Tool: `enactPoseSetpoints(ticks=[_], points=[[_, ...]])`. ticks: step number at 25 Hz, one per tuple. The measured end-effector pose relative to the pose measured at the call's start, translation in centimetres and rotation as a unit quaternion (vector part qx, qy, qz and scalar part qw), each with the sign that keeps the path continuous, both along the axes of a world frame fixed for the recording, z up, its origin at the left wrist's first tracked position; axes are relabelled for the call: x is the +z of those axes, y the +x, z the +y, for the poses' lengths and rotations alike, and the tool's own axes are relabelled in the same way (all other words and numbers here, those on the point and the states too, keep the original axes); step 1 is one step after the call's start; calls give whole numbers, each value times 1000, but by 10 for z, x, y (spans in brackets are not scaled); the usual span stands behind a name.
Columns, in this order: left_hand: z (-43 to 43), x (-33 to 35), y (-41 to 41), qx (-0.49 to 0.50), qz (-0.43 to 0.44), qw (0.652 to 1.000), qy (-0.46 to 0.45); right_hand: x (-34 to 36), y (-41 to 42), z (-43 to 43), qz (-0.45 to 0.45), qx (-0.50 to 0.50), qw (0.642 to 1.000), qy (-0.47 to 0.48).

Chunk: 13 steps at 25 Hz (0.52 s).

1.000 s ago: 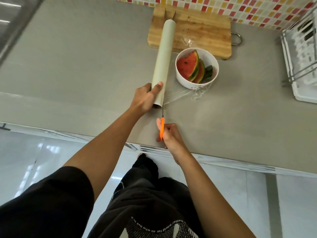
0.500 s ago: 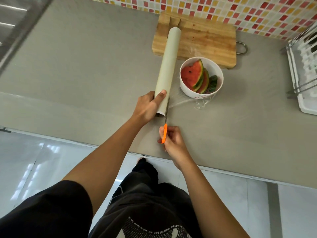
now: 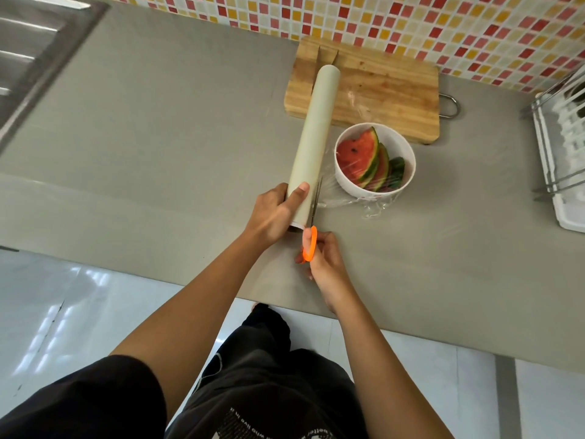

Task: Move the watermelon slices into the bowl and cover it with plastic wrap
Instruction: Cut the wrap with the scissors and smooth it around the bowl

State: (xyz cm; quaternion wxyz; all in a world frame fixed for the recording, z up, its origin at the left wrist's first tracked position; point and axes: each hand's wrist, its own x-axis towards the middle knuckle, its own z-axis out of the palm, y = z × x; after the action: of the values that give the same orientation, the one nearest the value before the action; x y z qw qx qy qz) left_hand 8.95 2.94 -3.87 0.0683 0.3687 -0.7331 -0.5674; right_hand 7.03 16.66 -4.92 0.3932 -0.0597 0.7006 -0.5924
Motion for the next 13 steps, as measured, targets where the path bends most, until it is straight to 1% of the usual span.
enactPoseSetpoints(ticks=[4,9,13], points=[[-1,-2,0,-4,1,1000,12,-3,-15,-8,20,-3,1000,-1],[-3,-6,1,-5,8,1000,4,-5,-30,-17,35,-2,999,-12],[-8,-7,-1,-7,12,1000,-1,-11,-45,-31,42,-20,999,-23]])
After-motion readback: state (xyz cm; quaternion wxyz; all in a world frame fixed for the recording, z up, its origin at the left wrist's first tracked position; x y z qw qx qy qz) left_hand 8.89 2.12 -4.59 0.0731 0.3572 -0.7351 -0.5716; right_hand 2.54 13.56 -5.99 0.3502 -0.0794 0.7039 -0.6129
